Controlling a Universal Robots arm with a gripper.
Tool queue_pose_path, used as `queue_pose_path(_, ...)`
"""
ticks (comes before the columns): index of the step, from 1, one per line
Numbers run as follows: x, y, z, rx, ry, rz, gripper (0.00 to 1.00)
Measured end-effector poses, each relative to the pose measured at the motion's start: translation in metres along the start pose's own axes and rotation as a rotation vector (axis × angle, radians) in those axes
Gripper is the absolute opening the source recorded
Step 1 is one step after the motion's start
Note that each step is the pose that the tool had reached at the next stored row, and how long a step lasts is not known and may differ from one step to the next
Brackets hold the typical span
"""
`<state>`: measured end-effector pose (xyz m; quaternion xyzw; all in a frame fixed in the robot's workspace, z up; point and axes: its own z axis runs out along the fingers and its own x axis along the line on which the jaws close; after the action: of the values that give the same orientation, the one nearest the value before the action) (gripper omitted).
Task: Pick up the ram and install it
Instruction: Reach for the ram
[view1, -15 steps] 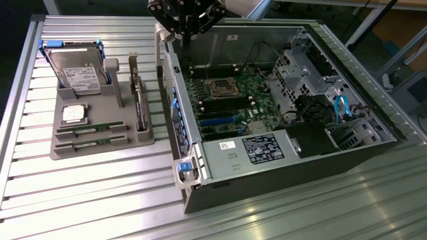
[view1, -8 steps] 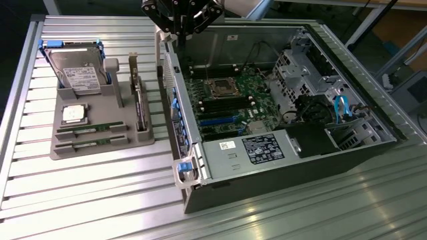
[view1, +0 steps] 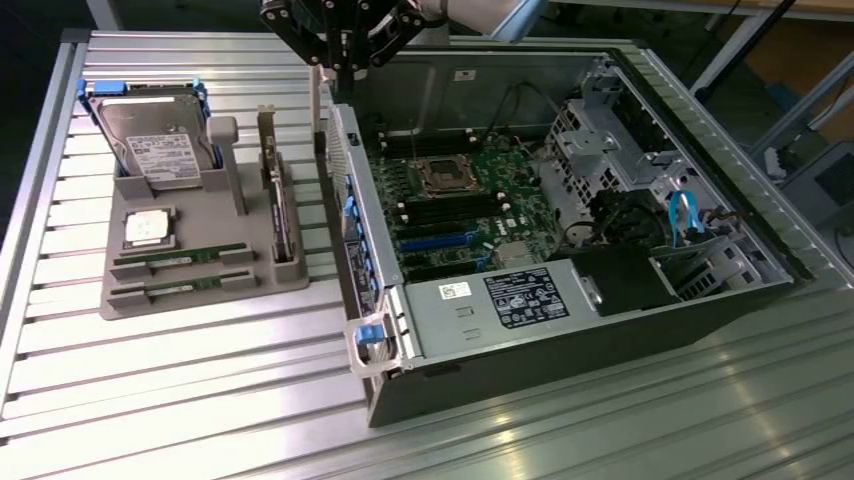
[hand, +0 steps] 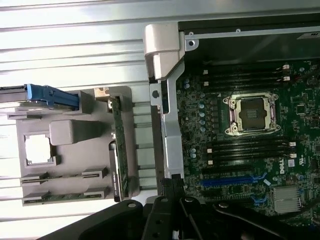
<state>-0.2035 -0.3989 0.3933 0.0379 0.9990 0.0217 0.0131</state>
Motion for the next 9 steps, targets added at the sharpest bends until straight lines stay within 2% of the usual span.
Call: queue_pose_path(9,0.015,-0.0012,-0.0004,0.0,0.0,0.0,0.1)
